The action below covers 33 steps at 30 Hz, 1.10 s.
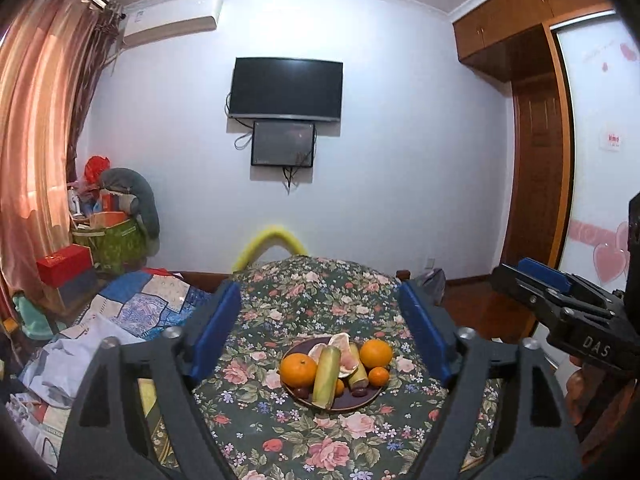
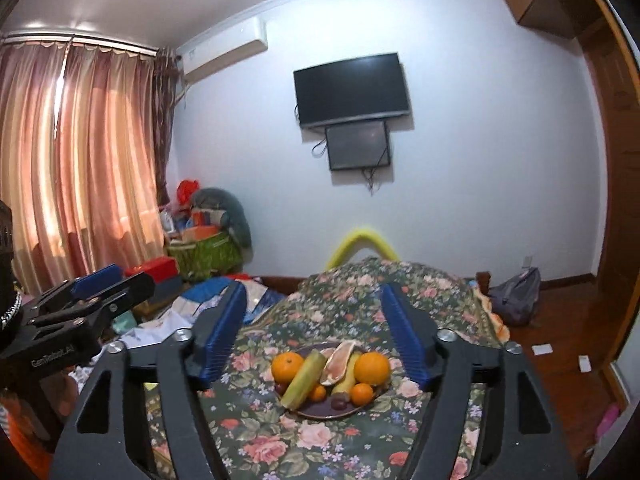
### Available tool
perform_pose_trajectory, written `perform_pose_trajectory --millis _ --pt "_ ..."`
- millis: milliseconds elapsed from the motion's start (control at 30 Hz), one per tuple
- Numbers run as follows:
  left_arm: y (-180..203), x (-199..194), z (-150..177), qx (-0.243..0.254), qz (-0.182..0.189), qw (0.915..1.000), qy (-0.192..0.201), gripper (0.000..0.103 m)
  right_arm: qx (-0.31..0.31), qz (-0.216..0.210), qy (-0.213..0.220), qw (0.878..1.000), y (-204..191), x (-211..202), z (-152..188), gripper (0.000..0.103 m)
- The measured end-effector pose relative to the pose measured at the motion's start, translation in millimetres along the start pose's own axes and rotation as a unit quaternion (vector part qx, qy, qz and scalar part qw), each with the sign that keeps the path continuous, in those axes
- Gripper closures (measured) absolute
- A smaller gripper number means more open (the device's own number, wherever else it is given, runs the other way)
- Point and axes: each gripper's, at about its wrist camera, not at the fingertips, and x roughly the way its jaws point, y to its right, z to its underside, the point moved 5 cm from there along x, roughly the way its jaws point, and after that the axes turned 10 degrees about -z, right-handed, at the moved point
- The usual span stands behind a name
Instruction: Organize fruits
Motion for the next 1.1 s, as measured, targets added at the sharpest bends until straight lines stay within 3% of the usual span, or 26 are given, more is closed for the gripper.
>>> perform_pose_trajectory --millis 133,400,1100 --pt "-1.7 -8.9 -1.5 -0.002 -0.005 0.9999 0.01 0.008 -0.01 0.02 0.01 1.0 -1.1 0.4 0.7 0.018" --pt "-0.3 -10.0 2.3 0.001 -0.007 0.9999 0.009 0.003 -0.017 0.038 0.016 0.999 -1.9 -3.6 4.3 0.003" --pt "3.2 -13.5 1.7 -0.001 -0.002 1.0 0.009 0.0 -0.023 0.046 0.03 0.998 -5.9 -18.0 3.8 0.0"
